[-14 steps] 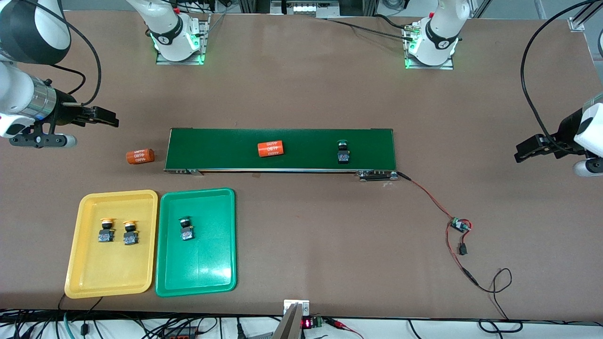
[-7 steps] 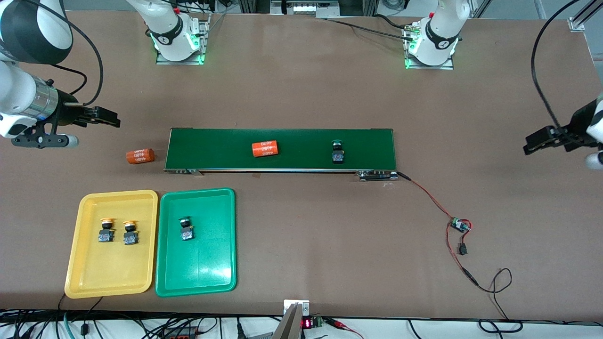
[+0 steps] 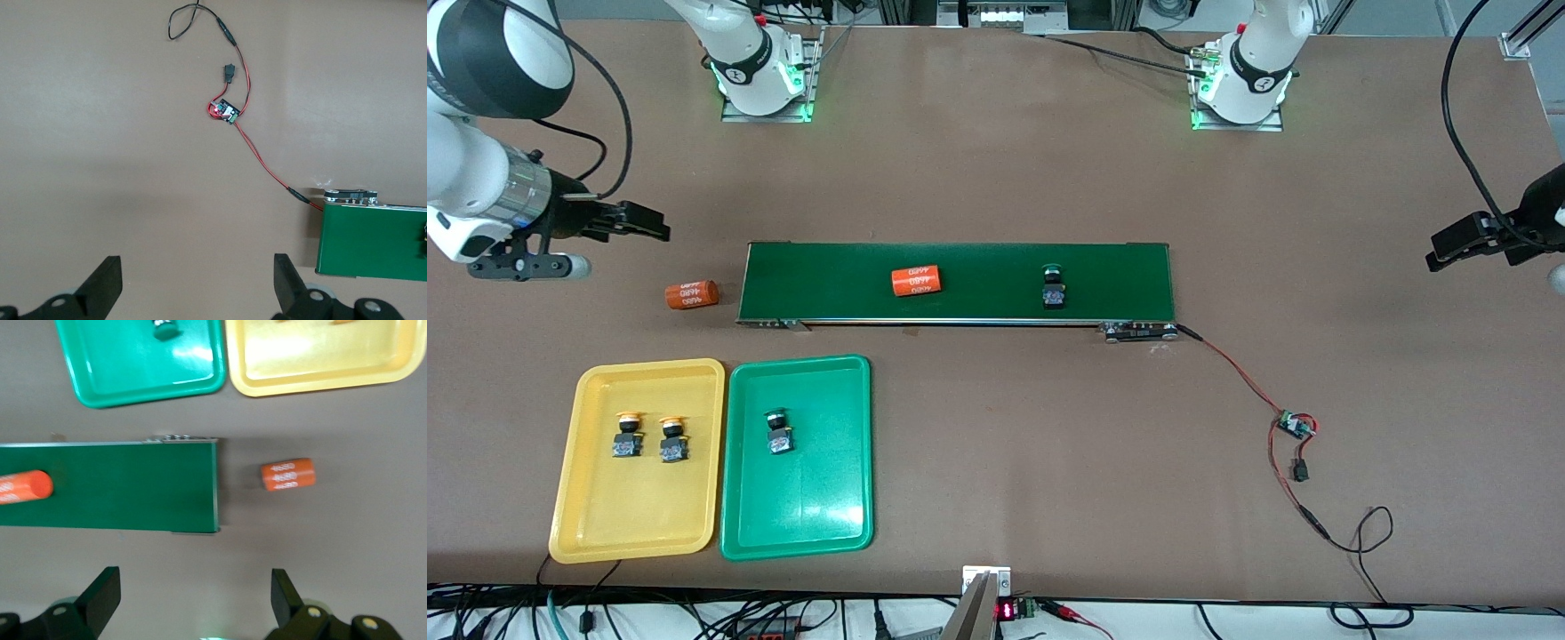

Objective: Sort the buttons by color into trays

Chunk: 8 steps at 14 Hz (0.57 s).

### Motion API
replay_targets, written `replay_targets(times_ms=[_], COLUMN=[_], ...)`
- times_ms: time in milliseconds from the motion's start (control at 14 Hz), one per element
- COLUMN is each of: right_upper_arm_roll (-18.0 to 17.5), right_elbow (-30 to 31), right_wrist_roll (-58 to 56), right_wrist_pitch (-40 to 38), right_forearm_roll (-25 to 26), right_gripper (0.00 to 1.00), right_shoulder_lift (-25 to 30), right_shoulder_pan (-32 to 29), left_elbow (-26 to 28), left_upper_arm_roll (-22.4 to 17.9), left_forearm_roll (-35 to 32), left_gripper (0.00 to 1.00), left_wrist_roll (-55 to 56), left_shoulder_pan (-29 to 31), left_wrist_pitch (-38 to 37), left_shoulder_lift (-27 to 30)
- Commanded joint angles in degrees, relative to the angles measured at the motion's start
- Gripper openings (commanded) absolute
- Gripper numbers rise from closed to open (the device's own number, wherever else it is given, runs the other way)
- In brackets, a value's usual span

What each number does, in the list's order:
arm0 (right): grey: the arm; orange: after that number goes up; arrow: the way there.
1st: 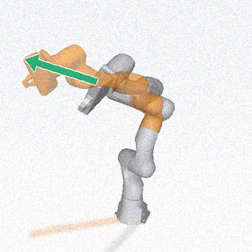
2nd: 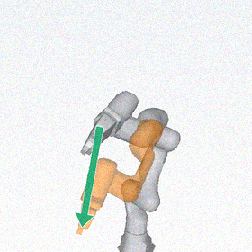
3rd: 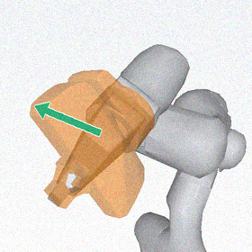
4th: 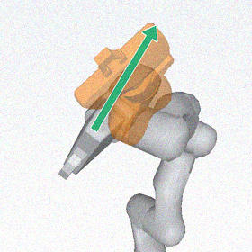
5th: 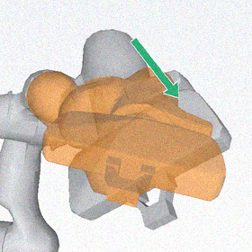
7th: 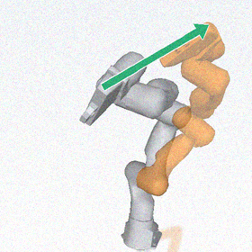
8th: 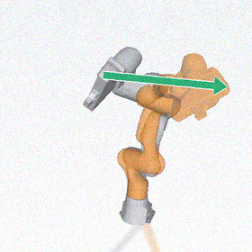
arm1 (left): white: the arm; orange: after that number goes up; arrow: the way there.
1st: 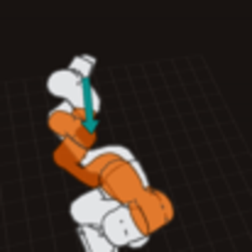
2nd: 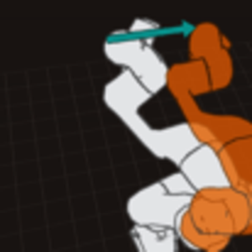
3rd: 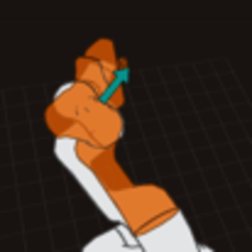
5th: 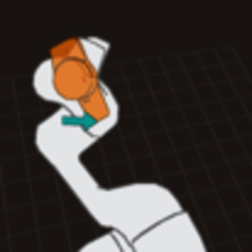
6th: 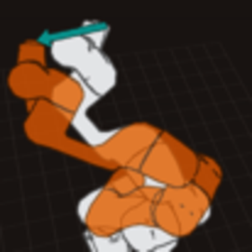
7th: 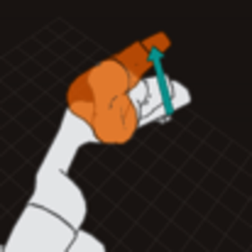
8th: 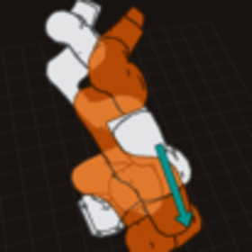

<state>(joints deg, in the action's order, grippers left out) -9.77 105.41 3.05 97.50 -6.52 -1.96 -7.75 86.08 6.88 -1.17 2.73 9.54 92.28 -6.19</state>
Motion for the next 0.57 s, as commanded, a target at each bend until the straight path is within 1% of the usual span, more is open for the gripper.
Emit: replay_targets(times_ms=[0, 72, 286, 501], right_upper_arm_roll=[0.11, 0.11, 0.11, 0.11], right_elbow=[-0.64, -0.64, -0.64, -0.64], right_wrist_roll=[7.73, 9.41, 16.44, 20.93], right_wrist_pitch=[2.16, 3.39, 6.29, 8.32], right_forearm_roll=[-1.30, -1.30, -1.65, -1.65], right_gripper=[1.00, 1.00, 1.00, 1.00], right_shoulder_lift=[-0.93, -1.29, -2.08, -3.13], right_shoulder_pan=[4.30, 5.54, 9.93, 13.89], left_elbow=[8.63, 9.88, 7.53, 7.43], left_upper_arm_roll=[0.24, 0.24, 0.24, 0.24], left_forearm_roll=[1.08, 1.08, 0.90, 0.99], left_gripper=[1.00, 1.00, 1.00, 1.00], left_wrist_roll=[-1.32, -1.41, -1.15, -1.23], left_shoulder_pan=[0.48, 0.48, 0.13, 0.13], left_wrist_pitch=[5.95, 6.42, 1.43, 1.24], left_shoulder_lift=[5.56, 6.71, 6.20, 6.19])
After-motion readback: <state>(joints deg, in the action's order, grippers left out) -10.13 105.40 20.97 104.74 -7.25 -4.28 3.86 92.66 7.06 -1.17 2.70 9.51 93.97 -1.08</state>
